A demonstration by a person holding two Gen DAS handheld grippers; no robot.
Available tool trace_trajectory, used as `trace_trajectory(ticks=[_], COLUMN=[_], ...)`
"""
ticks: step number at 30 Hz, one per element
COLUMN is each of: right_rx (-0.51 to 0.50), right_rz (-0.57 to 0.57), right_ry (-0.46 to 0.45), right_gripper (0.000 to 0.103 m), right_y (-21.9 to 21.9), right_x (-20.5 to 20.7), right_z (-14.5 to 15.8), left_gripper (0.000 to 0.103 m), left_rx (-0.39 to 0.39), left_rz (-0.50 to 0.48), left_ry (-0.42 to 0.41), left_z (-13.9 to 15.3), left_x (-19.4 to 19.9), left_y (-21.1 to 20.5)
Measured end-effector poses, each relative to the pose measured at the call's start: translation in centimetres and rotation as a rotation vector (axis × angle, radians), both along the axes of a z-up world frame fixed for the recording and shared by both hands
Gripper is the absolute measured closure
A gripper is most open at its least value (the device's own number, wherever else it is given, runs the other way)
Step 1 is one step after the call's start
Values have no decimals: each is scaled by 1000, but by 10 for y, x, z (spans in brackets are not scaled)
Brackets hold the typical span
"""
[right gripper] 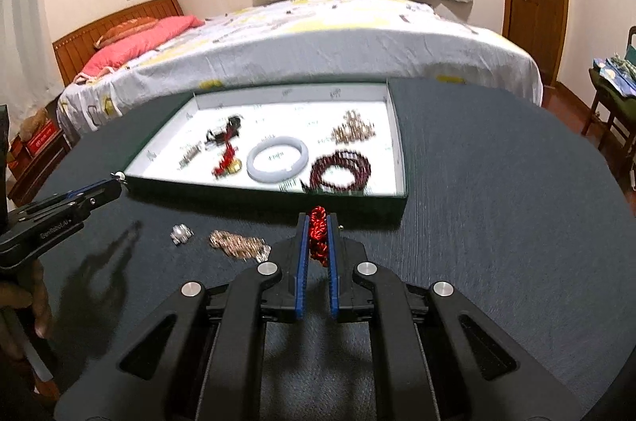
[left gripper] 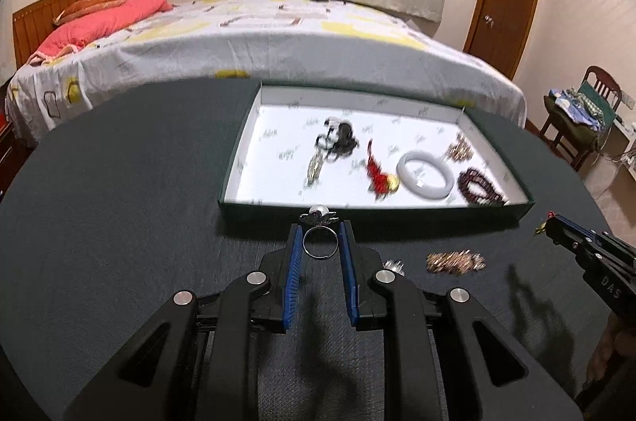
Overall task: Organize jewelry
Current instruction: 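Carry the red tassel with the right tool while the left carries the ring into the box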
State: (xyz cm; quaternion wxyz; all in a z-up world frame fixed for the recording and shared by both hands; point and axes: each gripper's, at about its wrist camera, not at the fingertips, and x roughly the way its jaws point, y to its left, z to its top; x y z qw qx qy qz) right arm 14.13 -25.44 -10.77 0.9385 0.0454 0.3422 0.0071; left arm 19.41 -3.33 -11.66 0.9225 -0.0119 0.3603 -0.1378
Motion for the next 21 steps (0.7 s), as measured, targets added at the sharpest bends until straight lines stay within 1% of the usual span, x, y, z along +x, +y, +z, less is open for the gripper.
trace_trajectory(ticks=[6, 12, 17, 21], right_rx=[-8, -2, -1, -7], right_rz=[12, 32, 43, 46], right_ry=[-84, -159, -207, -229], right_gripper=[94, 94, 94, 94], right_y=[2, 5, 8, 11], right_x=[7, 27, 51, 73], right_z=[32, 58, 70, 71], left_gripper=[83, 83, 83, 83], left_rx=[-25, -40, -38, -38], left_rz=[-24, -51, -51, -40], left_ry=[-66, -140, -185, -197], left_z=[27, 52, 61, 61], left_x=[0, 15, 36, 57], left_y=[-4, -13, -19, -20])
